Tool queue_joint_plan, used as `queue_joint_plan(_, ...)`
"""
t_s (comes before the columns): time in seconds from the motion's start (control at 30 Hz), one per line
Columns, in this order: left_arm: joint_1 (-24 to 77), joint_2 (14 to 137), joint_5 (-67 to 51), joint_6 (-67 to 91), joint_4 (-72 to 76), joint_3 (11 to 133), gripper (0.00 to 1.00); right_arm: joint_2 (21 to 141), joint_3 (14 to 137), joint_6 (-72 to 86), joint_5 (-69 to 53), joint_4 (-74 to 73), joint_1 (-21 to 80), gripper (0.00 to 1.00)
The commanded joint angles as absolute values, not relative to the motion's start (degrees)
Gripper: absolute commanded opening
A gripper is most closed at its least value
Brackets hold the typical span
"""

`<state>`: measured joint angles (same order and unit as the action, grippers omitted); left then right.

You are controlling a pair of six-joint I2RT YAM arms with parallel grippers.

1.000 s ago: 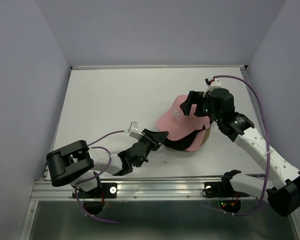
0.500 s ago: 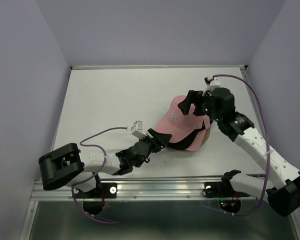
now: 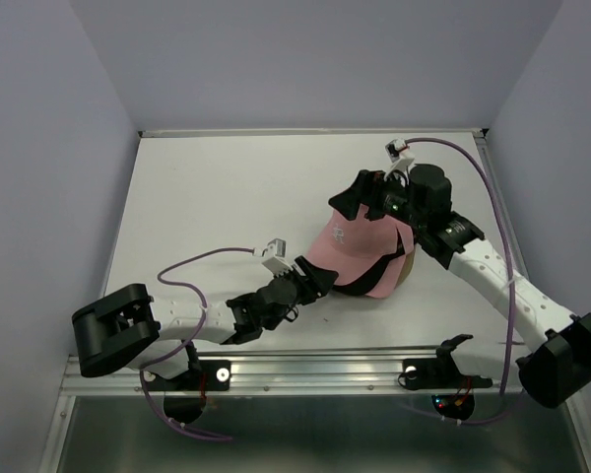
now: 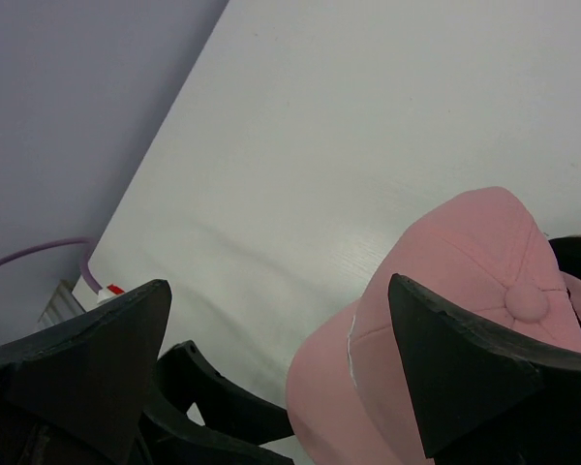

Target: Stack the hats

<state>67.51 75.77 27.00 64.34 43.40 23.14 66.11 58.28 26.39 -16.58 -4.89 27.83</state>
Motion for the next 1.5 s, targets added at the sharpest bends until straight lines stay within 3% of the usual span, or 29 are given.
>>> queue_joint_plan(0.0, 68.0, 74.1, 27.0, 61.3, 42.9, 25.8, 0.67, 68.8, 57.8, 28.4, -17.6, -0.7, 27.7, 1.00)
queue_joint_plan(0.37, 68.0, 70.6, 26.9, 63.3, 36.3, 24.3, 0.68, 66.3, 47.8, 28.7, -11.6, -5.8, 27.7, 1.00)
queue_joint_plan(0.5, 68.0, 68.0, 28.1, 63.5, 27.9, 25.2, 0.75, 64.7, 43.7, 28.2, -11.5, -5.3, 27.7, 1.00)
queue_joint_plan(0.6, 67.9, 67.3, 27.5, 63.7, 25.8, 24.6, 0.99, 63.9, 42.6, 27.5, -9.0, -5.5, 27.7, 1.00)
queue_joint_plan(0.83, 67.9, 66.5, 26.9, 67.3, 17.4, 24.8, 0.99, 64.6, 43.8, 25.1, -9.7, -6.5, 27.7, 1.00)
queue_joint_plan(1.13, 68.0, 54.0, 36.6, 65.7, 0.3, 31.6, 0.99, 62.1, 52.0, 23.8, -10.8, -8.3, 27.7, 1.00)
queue_joint_plan(1.33, 67.9, 48.4, 43.8, 63.3, -9.0, 39.8, 0.99, 58.5, 58.4, 26.9, -0.6, -11.8, 27.7, 1.00)
queue_joint_plan(1.47, 67.9, 46.9, 50.0, 62.3, -17.1, 47.0, 0.99, 57.7, 62.6, 29.2, 18.0, -20.2, 27.7, 1.00)
